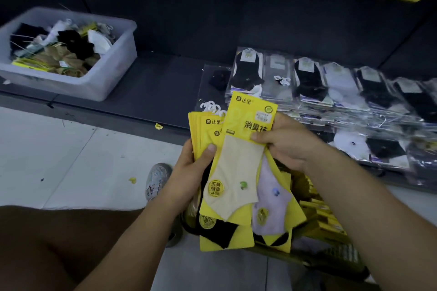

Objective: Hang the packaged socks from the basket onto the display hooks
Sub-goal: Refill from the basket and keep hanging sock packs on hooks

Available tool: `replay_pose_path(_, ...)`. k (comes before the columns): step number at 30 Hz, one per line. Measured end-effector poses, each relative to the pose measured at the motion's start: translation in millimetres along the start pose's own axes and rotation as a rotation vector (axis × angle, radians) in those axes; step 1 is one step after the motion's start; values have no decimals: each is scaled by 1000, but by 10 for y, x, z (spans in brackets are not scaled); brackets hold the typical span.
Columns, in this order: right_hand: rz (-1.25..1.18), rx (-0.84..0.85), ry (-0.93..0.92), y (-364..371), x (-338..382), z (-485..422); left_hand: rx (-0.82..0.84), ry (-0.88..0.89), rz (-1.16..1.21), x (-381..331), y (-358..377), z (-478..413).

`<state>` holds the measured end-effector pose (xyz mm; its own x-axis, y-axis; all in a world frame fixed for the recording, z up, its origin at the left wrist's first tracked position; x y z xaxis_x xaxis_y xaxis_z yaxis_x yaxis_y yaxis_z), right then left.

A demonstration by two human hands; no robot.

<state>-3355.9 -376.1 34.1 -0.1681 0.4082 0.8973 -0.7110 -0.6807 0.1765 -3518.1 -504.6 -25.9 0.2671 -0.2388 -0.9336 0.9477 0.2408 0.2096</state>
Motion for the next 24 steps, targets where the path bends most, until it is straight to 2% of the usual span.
replay_pose_path(3,63,-63,7,-6,-120,-25,16,-70,118,94,73,27)
replay_pose_path(8,324,-182,-51,5,-118,18,-1,-62,160,126,98,-26)
replay_pose_path(11,332,-272,-136,-39,-77,52,16,-76,183,149,116,-30)
replay_pose_path(13,314,-240,-109,-94,-96,28,-1,-95,211,185,100,-20)
replay_pose_path(15,328,-118,-8,-131,-146,-13,-34,-108,209,217,66,-5)
replay_pose_path(18,248,-39,70,-171,-209,-27,-71,-89,154,196,11,-3)
replay_pose_path(22,-103,-250,-20,-347,-194,-51,-101,-47,94,144,-32,-35)
replay_pose_path(24,-165,-249,-52,-411,-147,-60,-124,-37,96,141,-63,-38)
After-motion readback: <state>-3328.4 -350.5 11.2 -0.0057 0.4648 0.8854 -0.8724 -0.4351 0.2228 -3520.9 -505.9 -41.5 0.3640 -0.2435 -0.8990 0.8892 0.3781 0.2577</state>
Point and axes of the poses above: each hand's wrist, its own z-axis away from the middle knuckle, its own y-axis out of the palm, x = y × z, the point moved 8 cm from there along -z, towards the middle knuckle, and after that the axes turned 12 degrees about x, right-handed, at the moved point
